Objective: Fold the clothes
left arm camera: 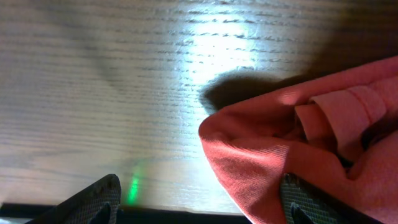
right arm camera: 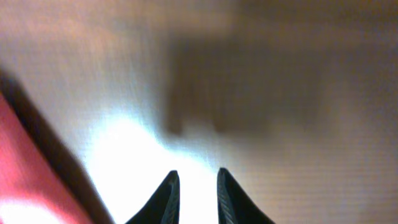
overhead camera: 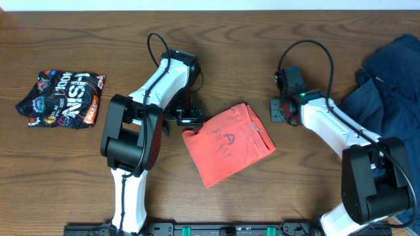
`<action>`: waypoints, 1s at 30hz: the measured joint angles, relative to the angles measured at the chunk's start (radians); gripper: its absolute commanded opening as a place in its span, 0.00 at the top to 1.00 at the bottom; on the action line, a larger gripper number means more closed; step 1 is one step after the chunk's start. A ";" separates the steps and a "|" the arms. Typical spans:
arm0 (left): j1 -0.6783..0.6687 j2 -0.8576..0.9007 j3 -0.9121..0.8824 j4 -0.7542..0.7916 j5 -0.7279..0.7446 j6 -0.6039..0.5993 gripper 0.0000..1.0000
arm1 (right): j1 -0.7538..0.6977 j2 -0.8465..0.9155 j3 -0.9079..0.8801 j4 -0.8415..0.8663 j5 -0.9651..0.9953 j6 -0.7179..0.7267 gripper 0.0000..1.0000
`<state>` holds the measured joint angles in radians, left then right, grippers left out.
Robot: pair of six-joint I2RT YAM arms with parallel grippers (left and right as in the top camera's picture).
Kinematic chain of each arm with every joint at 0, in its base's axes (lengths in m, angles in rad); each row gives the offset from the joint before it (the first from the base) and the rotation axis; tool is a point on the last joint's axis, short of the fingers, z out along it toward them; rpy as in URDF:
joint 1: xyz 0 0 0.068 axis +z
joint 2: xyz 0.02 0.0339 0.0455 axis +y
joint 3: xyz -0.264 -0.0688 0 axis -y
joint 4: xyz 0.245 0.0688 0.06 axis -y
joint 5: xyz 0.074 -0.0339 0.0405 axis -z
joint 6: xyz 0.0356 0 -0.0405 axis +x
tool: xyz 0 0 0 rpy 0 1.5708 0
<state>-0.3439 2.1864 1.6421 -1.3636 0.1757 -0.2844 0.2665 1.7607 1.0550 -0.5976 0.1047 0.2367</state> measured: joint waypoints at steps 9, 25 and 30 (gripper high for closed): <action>0.027 -0.047 0.012 0.207 0.001 -0.024 0.07 | 0.017 -0.109 0.053 -0.308 -0.370 -0.052 0.78; 0.014 -0.080 -0.067 0.276 0.026 0.024 0.09 | 0.195 -0.119 -0.141 -0.158 -0.433 -0.026 0.78; 0.010 -0.080 -0.123 0.245 0.054 0.027 0.08 | 0.169 -0.112 -0.203 0.031 -0.265 0.018 0.81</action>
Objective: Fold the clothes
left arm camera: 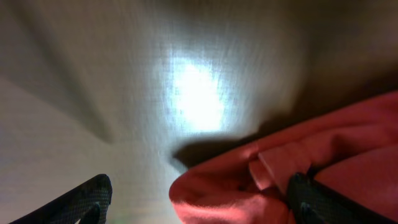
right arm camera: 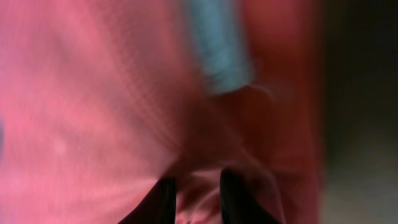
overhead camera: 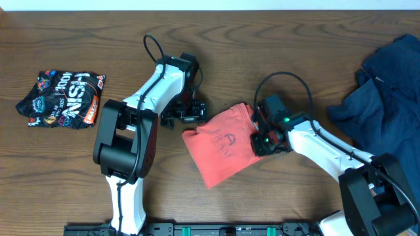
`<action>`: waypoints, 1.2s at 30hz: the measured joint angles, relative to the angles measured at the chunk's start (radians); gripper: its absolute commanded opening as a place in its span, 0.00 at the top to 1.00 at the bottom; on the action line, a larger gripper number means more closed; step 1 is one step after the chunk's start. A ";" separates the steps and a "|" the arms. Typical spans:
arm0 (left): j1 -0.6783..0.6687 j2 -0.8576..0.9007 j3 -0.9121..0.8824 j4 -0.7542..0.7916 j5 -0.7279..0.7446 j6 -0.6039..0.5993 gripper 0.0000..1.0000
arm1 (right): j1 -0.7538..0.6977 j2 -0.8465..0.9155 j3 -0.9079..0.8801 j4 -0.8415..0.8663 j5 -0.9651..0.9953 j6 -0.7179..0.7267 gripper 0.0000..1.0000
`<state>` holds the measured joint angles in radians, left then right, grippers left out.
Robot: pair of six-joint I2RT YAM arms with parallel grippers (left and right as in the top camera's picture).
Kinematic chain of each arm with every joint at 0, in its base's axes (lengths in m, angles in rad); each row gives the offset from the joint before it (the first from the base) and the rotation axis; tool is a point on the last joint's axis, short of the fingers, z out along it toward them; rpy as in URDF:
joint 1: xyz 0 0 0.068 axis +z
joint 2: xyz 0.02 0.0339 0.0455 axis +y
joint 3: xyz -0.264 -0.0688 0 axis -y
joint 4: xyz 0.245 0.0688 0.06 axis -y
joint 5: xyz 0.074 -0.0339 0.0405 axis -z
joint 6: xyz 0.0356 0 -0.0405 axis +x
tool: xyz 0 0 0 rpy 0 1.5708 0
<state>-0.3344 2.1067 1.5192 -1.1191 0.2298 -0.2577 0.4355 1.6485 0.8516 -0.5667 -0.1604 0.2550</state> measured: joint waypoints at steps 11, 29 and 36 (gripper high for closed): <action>0.014 0.000 0.002 0.000 0.031 0.000 0.02 | -0.050 0.001 0.000 0.356 0.177 -0.073 0.66; 0.124 -0.064 0.098 0.127 0.464 0.414 0.02 | -0.050 0.001 -0.001 0.217 0.199 -0.092 0.46; 0.117 0.090 0.098 0.128 0.621 0.509 0.02 | -0.050 0.001 -0.001 0.210 0.200 -0.092 0.45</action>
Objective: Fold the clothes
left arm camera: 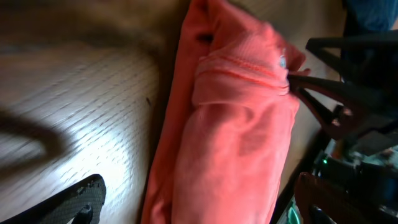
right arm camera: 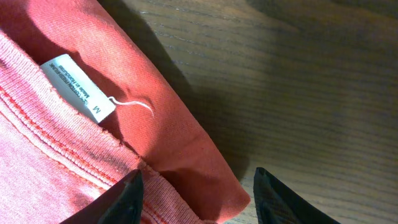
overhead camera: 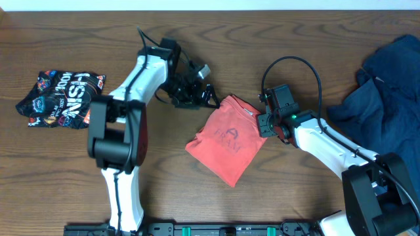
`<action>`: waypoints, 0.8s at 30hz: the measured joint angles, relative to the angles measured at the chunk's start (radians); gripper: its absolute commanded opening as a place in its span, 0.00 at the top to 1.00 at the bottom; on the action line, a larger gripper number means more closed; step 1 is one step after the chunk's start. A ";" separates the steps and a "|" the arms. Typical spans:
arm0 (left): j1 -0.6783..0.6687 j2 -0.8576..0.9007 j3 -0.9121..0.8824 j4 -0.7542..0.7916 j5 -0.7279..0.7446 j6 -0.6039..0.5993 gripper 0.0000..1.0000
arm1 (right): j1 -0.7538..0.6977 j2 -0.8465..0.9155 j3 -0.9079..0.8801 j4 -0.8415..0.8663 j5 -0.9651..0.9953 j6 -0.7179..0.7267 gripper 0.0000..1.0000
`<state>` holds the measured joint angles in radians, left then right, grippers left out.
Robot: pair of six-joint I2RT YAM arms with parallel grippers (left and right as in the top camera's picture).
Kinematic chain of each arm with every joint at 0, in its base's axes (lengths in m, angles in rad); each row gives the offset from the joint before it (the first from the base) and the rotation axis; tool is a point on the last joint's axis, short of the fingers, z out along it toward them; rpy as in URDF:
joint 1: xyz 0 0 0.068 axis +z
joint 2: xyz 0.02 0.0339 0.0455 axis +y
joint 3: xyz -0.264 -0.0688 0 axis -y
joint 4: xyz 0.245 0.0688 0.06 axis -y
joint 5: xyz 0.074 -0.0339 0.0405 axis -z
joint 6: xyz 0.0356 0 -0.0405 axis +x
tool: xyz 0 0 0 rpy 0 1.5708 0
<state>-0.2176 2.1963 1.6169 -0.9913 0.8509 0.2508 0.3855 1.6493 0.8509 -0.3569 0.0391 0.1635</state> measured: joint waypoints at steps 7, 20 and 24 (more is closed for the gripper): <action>-0.079 0.074 0.000 -0.001 0.083 0.020 0.06 | 0.000 0.000 0.000 -0.003 0.002 0.000 0.45; -0.154 0.114 -0.004 0.069 0.033 0.008 0.94 | 0.000 0.000 0.000 -0.043 0.018 0.000 0.47; -0.106 0.113 0.011 0.066 0.000 -0.027 0.94 | -0.002 -0.021 0.000 -0.087 0.060 0.004 0.47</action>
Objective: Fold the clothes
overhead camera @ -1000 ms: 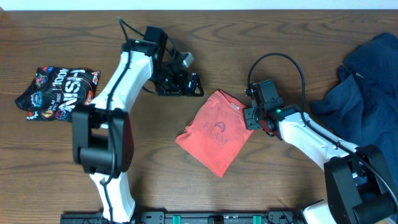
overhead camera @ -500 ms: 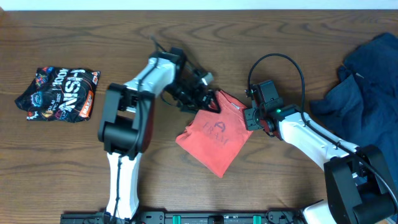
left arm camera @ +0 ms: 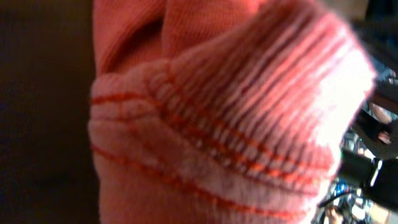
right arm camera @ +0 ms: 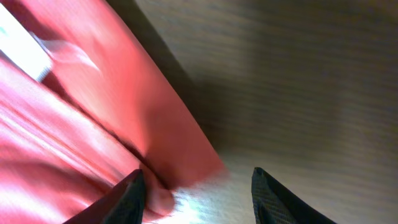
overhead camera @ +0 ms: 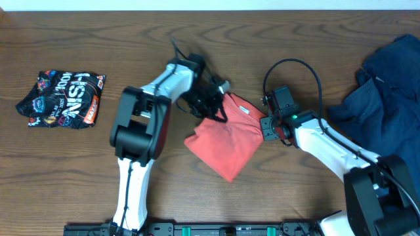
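Observation:
The folded red shirt (overhead camera: pixel 226 141) lies at the table's middle. My left gripper (overhead camera: pixel 213 101) is pressed against its upper left edge. The left wrist view is filled with the shirt's ribbed hem (left arm camera: pixel 217 124), and no fingers show there. My right gripper (overhead camera: pixel 264 126) is at the shirt's right corner. In the right wrist view it stands open (right arm camera: pixel 199 196), with the red corner (right arm camera: pixel 180 162) reaching between its fingers beside the left fingertip (right arm camera: pixel 130 196). A white label (right arm camera: pixel 22 46) shows at the upper left.
A snack bag (overhead camera: pixel 62 98) lies at the far left. A heap of dark blue clothes (overhead camera: pixel 387 85) lies at the right edge. Bare wooden table (overhead camera: pixel 308 190) surrounds the shirt.
My left gripper has moved from beyond the shirt's upper left corner to right against its edge; cloth now fills its view. The right gripper stays open at the right corner.
At first the shirt lay folded with my left gripper open at its left corner and the right gripper shut, away to the right. Then the right gripper was over the shirt. Later the shirt had turned and shifted, with both grippers open. Now the left gripper presses into it.

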`<action>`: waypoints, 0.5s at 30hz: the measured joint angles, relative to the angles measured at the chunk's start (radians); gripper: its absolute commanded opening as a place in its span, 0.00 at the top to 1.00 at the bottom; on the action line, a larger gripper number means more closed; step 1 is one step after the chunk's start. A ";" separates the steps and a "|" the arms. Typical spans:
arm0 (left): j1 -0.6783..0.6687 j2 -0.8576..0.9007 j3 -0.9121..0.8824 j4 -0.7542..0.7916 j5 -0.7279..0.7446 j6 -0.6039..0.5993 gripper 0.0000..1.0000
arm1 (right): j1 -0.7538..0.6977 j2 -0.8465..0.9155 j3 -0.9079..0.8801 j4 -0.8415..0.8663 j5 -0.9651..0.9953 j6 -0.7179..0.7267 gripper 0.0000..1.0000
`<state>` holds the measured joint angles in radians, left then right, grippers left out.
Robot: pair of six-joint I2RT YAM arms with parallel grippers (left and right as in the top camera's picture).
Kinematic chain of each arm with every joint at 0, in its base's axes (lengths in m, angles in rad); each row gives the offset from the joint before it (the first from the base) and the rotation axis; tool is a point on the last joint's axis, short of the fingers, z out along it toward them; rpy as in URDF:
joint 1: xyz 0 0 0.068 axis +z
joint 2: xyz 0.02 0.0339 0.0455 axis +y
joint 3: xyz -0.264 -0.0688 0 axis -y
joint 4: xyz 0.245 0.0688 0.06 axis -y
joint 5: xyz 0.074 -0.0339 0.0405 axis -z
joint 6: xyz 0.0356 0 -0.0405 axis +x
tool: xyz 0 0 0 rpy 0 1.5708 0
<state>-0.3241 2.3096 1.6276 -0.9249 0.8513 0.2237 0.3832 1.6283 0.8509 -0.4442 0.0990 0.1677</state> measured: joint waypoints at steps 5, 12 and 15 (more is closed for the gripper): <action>0.139 -0.046 0.040 0.008 -0.098 -0.068 0.94 | -0.050 -0.140 0.001 -0.053 0.042 0.003 0.44; 0.444 -0.275 0.068 0.045 -0.246 -0.167 0.94 | -0.129 -0.320 0.005 -0.150 0.063 0.004 0.44; 0.567 -0.354 0.079 0.075 -0.286 -0.191 0.94 | -0.140 -0.349 0.005 -0.174 0.067 0.004 0.44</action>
<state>0.2432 1.9560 1.7061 -0.8501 0.5652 0.0330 0.2432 1.2797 0.8555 -0.6178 0.1661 0.1719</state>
